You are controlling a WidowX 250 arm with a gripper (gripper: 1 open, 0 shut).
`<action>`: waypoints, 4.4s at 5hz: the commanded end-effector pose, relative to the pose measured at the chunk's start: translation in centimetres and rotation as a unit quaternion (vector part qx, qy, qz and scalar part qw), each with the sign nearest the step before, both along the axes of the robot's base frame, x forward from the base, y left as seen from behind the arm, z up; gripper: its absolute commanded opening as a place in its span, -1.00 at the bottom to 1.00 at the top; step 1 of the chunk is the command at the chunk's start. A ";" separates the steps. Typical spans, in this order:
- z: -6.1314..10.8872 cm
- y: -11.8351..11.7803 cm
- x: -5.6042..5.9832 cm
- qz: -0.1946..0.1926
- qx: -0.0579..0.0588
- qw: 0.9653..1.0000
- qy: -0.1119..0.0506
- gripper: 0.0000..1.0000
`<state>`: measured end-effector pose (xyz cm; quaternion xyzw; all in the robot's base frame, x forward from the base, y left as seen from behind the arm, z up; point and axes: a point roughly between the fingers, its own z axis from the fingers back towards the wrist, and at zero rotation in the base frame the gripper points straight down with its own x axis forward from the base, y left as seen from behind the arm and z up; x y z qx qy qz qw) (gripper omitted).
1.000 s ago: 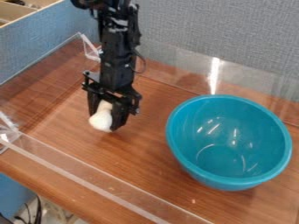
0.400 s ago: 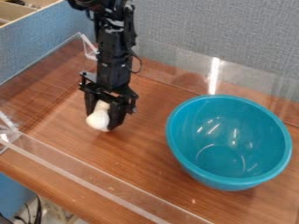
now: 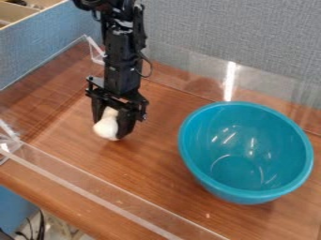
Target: Remove the mushroom from inside the blue bowl and put it on the table
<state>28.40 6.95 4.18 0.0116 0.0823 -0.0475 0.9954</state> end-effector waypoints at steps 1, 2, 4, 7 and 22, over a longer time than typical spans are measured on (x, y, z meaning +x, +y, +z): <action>1.3 0.8 1.0 0.007 0.004 1.000 -0.027 -1.00; 1.3 0.8 1.0 0.006 0.002 1.000 -0.027 -1.00; 1.3 0.8 1.1 0.006 0.000 1.000 -0.026 -1.00; 1.6 0.3 0.7 0.000 -0.013 0.999 -0.030 -1.00; 0.3 -1.0 -1.7 -0.008 -0.074 0.997 -0.011 -1.00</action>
